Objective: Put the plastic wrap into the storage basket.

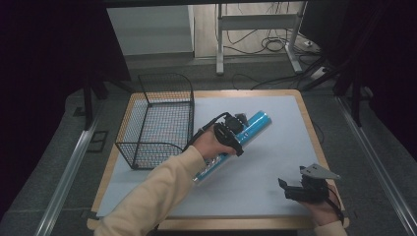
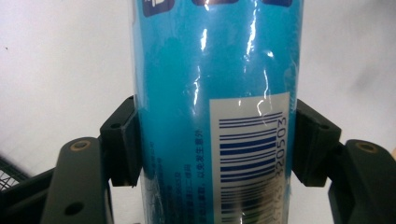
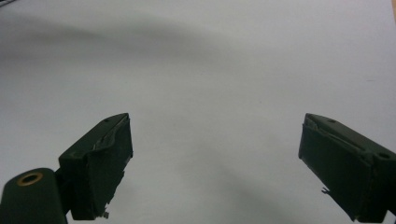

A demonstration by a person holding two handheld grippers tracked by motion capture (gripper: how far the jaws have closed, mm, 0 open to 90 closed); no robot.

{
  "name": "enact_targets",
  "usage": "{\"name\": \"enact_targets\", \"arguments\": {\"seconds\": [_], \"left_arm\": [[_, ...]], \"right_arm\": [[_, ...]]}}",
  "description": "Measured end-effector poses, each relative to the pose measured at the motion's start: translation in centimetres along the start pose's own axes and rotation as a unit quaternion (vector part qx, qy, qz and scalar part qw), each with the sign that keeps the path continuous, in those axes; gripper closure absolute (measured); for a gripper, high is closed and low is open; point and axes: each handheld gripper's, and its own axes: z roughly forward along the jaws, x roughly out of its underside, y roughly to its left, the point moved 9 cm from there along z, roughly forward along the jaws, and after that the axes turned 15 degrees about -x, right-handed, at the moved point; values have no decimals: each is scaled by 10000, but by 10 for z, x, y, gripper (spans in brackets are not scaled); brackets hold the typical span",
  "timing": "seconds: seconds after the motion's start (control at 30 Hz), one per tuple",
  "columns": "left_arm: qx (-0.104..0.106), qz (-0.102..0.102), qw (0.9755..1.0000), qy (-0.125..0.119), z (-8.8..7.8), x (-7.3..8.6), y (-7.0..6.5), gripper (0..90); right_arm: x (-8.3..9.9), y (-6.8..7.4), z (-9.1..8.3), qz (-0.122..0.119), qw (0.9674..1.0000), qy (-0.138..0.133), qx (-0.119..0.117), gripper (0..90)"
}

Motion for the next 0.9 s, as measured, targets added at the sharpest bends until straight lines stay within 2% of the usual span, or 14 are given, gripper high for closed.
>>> {"name": "enact_targets", "arguments": {"seconds": [0.23, 0.37, 0.9], "left_arm": [[-21, -56, 10000, -33, 0, -3, 4, 318], [-91, -191, 9997, -124, -3, -10, 11, 318], [-196, -153, 9996, -129, -16, -34, 26, 318]], "right_arm": [[0, 0, 0, 8, 10000, 7, -6, 100], [1, 0, 0, 4, 10000, 21, -12, 100], [1, -1, 0, -9, 10000, 37, -6, 100]]}}
